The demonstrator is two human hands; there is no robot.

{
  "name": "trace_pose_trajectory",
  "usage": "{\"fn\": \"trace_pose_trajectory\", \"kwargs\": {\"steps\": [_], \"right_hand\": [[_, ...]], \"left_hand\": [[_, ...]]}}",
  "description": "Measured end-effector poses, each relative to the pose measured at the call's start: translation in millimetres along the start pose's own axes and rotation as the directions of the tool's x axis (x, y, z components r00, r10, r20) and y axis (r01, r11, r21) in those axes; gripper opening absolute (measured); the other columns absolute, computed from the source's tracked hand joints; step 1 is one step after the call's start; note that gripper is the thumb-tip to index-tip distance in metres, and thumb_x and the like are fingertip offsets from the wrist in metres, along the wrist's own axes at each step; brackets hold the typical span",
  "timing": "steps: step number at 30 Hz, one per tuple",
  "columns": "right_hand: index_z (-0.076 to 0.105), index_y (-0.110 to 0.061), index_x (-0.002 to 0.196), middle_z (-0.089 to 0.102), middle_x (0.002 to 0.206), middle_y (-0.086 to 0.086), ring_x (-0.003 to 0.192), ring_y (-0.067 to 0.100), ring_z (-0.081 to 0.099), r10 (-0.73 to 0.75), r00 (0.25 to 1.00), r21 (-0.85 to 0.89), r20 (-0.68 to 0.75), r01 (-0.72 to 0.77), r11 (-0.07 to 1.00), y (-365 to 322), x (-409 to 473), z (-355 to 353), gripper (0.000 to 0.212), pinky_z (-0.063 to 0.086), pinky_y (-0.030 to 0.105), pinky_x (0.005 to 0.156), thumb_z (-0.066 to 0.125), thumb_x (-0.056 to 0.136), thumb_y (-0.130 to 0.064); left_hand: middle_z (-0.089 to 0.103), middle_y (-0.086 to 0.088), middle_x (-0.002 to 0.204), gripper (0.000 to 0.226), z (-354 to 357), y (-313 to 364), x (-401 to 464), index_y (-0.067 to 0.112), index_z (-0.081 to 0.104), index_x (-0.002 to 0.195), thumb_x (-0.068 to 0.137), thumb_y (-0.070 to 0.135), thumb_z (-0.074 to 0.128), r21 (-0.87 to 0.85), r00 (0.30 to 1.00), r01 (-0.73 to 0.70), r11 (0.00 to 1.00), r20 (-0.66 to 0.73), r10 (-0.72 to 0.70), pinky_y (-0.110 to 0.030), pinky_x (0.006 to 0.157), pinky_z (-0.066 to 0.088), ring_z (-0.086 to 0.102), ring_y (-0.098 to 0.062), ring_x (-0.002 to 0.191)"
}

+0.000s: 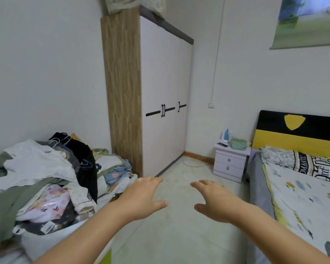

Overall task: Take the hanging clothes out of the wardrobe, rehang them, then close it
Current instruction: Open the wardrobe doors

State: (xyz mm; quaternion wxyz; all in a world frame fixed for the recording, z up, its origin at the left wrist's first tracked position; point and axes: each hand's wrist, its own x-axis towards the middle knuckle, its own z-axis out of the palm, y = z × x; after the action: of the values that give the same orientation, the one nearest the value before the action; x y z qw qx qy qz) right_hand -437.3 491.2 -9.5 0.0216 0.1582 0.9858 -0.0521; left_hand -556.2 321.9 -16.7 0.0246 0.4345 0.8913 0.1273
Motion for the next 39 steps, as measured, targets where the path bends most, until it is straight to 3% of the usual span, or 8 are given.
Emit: {"fn": "trace_pose_trajectory", "kwargs": {"steps": [9, 21, 28, 39], "right_hand": [[0.020, -0.027, 0.148, 0.027, 0.151, -0.001, 0.138, 0.021, 0.026, 0.065, 0.998, 0.056, -0.003, -0.065, 0.996, 46, 141, -5, 0.064, 0.026, 0.040, 0.113, 0.050, 0.093, -0.037], [0.012, -0.024, 0.149, 0.028, 0.151, 0.001, 0.136, 0.023, 0.031, 0.078, 0.997, 0.081, -0.017, -0.076, 0.994, 177, 330, -37, 0.070, 0.030, 0.038, 0.110, 0.051, 0.093, -0.037], [0.010, -0.026, 0.149, 0.025, 0.153, 0.000, 0.137, 0.020, 0.030, 0.063, 0.998, 0.124, 0.026, -0.065, 0.990, 239, 435, -38, 0.069, 0.032, 0.034, 0.108, 0.050, 0.094, -0.036], [0.013, -0.026, 0.149, 0.024, 0.153, 0.001, 0.136, 0.021, 0.034, 0.101, 0.995, 0.134, -0.010, -0.099, 0.986, 321, 633, -62, 0.067, 0.032, 0.030, 0.107, 0.050, 0.094, -0.036]], "left_hand": [[0.029, 0.006, 0.149, 0.071, 5, -40, 164, 0.027, 0.023, 0.146, 0.086, 0.053, 0.052, -0.015, 0.995, -0.092, 0.996, 0.032, 0.092, -0.031, 0.110, 0.030, 0.031, -0.016, 0.135], [0.031, 0.003, 0.148, 0.069, 11, -35, 393, 0.026, 0.022, 0.146, 0.088, 0.050, 0.052, -0.022, 0.996, -0.081, 0.996, 0.039, 0.082, -0.029, 0.109, 0.028, 0.030, -0.017, 0.135], [0.026, 0.003, 0.152, 0.081, 27, -53, 508, 0.026, 0.005, 0.148, 0.088, 0.048, 0.054, -0.110, 0.997, -0.031, 0.993, 0.072, 0.039, -0.025, 0.108, 0.028, 0.031, -0.014, 0.136], [0.037, 0.002, 0.145, 0.071, 34, -103, 734, 0.024, 0.017, 0.146, 0.089, 0.048, 0.052, -0.142, 0.994, -0.048, 0.989, 0.090, 0.062, -0.020, 0.101, 0.032, 0.039, -0.010, 0.129]]}}
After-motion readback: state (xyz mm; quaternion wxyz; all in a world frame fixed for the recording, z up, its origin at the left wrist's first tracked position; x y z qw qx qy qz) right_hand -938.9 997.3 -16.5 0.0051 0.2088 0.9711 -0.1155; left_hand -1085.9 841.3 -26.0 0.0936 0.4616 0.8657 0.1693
